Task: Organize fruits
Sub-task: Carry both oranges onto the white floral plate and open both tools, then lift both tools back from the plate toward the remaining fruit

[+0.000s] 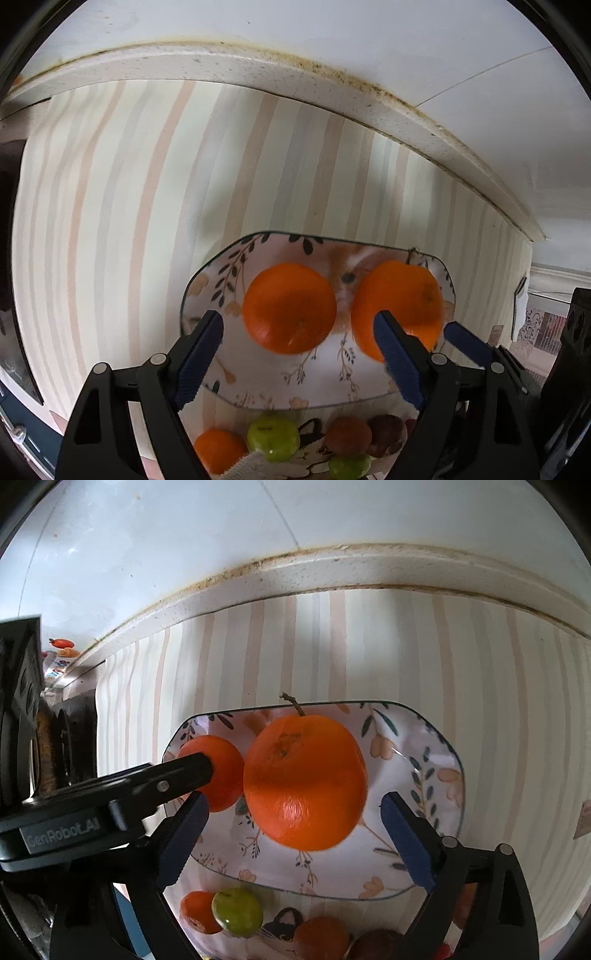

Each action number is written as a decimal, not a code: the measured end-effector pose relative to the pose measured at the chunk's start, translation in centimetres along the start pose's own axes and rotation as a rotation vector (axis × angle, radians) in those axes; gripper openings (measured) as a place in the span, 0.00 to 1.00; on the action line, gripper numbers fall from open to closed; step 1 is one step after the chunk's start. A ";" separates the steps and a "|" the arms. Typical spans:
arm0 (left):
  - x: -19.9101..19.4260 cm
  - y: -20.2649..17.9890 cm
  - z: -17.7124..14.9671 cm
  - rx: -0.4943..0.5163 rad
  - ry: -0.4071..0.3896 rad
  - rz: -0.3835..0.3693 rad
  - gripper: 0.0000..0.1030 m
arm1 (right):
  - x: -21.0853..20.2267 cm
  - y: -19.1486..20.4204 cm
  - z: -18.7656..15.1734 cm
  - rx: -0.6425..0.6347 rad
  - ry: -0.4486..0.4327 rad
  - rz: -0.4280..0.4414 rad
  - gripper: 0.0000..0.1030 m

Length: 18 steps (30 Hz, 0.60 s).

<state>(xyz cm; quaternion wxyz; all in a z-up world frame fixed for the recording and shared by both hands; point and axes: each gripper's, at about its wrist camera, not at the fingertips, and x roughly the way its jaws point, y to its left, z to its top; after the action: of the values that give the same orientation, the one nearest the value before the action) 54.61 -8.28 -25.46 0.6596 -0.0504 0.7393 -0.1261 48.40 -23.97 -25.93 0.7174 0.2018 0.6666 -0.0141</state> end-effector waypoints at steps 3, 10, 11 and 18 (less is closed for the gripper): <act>-1.4 0.1 -1.2 0.006 -0.034 0.016 0.80 | -1.6 -0.3 -0.9 -0.003 -0.025 -0.017 0.94; -4.3 0.9 -6.0 0.042 -0.122 0.061 0.80 | -5.8 -0.2 -4.7 -0.029 -0.088 -0.099 0.94; -4.7 1.0 -6.9 0.048 -0.135 0.064 0.80 | -6.3 -0.1 -5.5 -0.035 -0.098 -0.109 0.94; -8.1 0.8 -11.7 0.074 -0.264 0.097 0.80 | -9.5 0.8 -10.0 -0.070 -0.195 -0.180 0.94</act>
<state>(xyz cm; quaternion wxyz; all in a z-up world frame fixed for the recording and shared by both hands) 44.09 -4.14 -16.68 0.7579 -0.0064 0.6424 -0.1135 38.04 -22.55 -16.87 0.7814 0.1137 0.6090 -0.0745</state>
